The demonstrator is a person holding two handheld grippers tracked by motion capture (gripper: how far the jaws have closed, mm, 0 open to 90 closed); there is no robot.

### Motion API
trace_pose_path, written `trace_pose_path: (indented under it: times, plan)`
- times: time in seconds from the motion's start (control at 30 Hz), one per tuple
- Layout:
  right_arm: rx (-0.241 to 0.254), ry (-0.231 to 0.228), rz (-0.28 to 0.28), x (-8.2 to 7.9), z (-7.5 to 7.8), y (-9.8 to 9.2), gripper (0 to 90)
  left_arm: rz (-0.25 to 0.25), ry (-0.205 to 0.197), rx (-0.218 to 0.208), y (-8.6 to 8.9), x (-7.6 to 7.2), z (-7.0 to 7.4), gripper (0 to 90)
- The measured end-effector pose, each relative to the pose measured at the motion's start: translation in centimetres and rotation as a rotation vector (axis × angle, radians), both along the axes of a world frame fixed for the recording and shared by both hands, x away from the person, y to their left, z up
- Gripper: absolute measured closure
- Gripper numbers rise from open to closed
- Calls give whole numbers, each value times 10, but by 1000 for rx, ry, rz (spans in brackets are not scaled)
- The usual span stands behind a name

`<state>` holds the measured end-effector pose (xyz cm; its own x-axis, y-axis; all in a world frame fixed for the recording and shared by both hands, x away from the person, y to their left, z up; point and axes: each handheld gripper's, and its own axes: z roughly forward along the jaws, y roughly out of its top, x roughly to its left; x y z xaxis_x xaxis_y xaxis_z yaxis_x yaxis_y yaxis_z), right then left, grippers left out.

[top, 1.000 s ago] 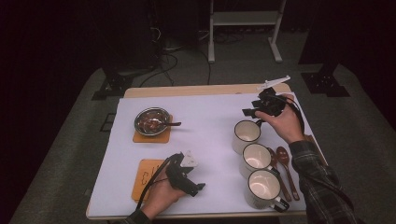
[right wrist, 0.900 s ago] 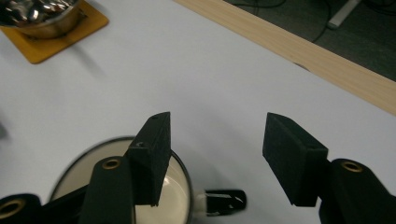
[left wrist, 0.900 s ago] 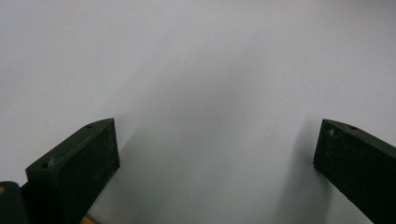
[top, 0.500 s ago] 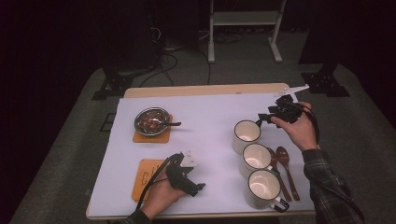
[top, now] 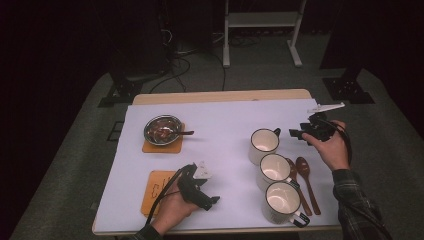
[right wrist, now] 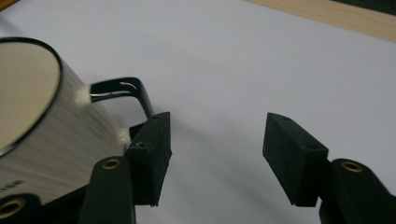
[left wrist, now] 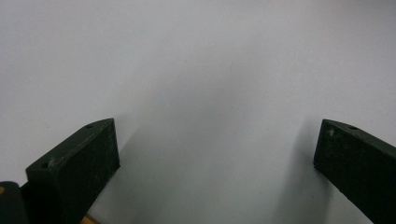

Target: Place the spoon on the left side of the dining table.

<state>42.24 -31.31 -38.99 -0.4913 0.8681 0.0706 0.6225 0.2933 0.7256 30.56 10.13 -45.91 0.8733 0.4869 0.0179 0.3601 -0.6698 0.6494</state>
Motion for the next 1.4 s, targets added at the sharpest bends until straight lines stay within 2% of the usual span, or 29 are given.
trace_pose_path:
  times: [0.13,0.17,0.33,0.47,0.53,0.6,0.63,0.83,0.9,1.13,1.23,1.4]
  plan:
    - [12,7,-16,2,-11,-3,407,0,0,0,0,0,0,0]
    - [5,11,-25,3,-20,-4,406,0,0,0,0,0,0,0]
    - [2,18,-31,6,-33,-5,399,3,-1,0,0,0,0,0]
    - [-22,17,-35,8,-46,-3,379,-2,-3,4,0,0,0,0]
    - [-33,12,-35,9,-48,-3,367,-2,-3,3,0,0,0,0]
    - [-71,-6,-37,9,-52,-1,340,0,-6,3,0,0,1,0]
    - [-79,-22,-37,10,-55,-2,301,2,-6,4,0,0,1,0]
    - [-76,-18,-46,13,-63,-3,201,9,-14,8,-1,-1,4,0]
    - [-71,-20,-49,14,-66,-3,186,16,-27,-9,0,-2,7,0]
    - [-65,-24,-49,14,-72,-2,168,36,-25,-30,6,3,17,0]
    - [-57,-40,-52,13,-74,-3,165,48,-4,-46,11,9,22,0]
    - [-57,-43,-53,13,-74,-3,163,44,-8,-44,16,13,26,0]
